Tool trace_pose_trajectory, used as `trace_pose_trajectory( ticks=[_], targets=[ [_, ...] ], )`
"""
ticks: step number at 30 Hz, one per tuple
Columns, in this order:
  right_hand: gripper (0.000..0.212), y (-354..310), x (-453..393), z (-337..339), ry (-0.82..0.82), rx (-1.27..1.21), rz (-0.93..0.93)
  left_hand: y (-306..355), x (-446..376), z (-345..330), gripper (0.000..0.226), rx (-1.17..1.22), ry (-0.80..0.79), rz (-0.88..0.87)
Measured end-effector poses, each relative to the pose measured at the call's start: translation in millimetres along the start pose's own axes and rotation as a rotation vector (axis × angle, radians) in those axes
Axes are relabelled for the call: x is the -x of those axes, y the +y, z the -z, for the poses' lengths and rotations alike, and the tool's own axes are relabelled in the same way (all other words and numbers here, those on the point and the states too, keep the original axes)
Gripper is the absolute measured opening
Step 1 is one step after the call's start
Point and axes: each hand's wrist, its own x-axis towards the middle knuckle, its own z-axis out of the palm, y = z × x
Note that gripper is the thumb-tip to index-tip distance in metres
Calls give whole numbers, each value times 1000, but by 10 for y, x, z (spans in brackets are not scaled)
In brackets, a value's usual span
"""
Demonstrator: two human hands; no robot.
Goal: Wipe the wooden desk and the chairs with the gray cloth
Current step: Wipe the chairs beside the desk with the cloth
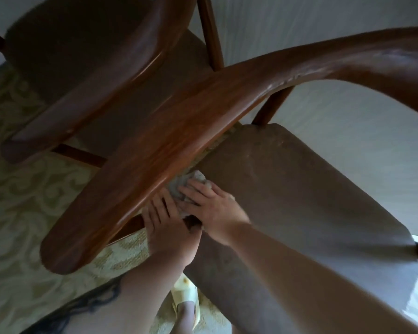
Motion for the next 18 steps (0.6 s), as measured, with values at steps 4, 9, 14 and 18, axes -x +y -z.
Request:
trace_pose_trajectory(
  ticks=[4, 9, 14, 18],
  targets=[
    [81, 815, 230, 158, 256, -74, -530, 14, -63, 8, 101, 78, -64, -50],
    [86, 843, 423, 275, 390, -232, -1150, 210, -114, 63, 89, 193, -51, -109],
    [85, 549, 216, 105, 79, 5, -188, 534, -121, -4, 72, 154, 43, -45],
    [88, 1254, 449, 210, 230, -48, -731, 698, -168, 5, 72, 132, 23, -89]
  ],
)
